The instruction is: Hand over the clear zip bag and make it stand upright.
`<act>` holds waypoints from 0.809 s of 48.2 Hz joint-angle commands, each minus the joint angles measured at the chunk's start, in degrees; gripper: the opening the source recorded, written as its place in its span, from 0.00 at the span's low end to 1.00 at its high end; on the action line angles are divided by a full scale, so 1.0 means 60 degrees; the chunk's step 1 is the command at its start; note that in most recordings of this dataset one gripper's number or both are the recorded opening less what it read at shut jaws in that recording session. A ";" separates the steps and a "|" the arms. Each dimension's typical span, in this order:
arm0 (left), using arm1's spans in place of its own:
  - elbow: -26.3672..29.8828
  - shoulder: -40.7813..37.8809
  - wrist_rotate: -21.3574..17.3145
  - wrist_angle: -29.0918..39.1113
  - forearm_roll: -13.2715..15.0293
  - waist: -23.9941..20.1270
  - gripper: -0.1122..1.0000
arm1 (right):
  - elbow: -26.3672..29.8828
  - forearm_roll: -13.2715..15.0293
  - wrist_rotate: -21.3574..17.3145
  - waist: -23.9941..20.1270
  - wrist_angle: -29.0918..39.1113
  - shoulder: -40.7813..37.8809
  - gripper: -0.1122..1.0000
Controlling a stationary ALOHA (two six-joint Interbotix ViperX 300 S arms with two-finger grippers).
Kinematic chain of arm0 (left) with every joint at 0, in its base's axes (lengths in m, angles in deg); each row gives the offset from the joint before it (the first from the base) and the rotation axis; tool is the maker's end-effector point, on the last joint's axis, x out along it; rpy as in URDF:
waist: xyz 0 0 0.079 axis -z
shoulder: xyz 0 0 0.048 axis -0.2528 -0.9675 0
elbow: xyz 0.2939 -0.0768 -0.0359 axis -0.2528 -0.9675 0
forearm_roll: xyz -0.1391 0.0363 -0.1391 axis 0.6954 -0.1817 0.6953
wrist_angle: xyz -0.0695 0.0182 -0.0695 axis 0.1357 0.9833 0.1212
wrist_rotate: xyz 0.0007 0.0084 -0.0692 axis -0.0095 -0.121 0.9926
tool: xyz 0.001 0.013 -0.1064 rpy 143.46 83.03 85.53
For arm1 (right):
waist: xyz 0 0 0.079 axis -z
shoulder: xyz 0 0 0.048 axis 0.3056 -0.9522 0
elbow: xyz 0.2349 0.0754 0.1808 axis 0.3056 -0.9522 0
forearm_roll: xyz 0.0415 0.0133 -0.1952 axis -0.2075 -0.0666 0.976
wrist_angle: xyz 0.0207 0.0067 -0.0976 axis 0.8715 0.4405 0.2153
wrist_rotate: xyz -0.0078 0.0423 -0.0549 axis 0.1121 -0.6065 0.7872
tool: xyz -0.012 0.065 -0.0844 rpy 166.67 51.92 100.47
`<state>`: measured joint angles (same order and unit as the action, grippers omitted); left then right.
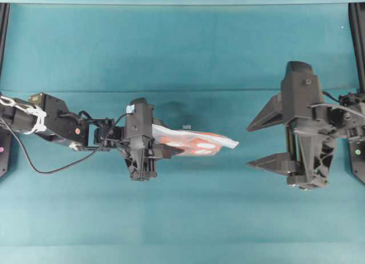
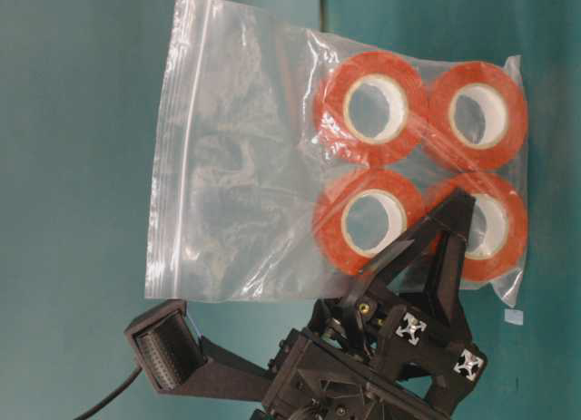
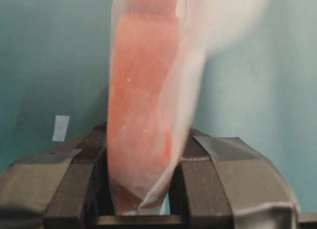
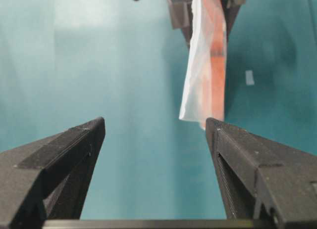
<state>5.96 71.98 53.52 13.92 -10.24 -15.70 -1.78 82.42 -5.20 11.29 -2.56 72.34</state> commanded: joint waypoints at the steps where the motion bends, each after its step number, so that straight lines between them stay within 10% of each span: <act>1: 0.0029 0.0044 0.0000 -0.0029 -0.0015 -0.0015 0.31 | 0.0044 -0.0015 -0.0103 -0.0029 -0.0088 0.0205 0.88; 39: 0.0059 0.0044 0.0044 -0.0029 -0.0015 -0.0015 0.31 | -0.0352 -0.0015 -0.0103 -0.0029 -0.0176 0.0498 0.88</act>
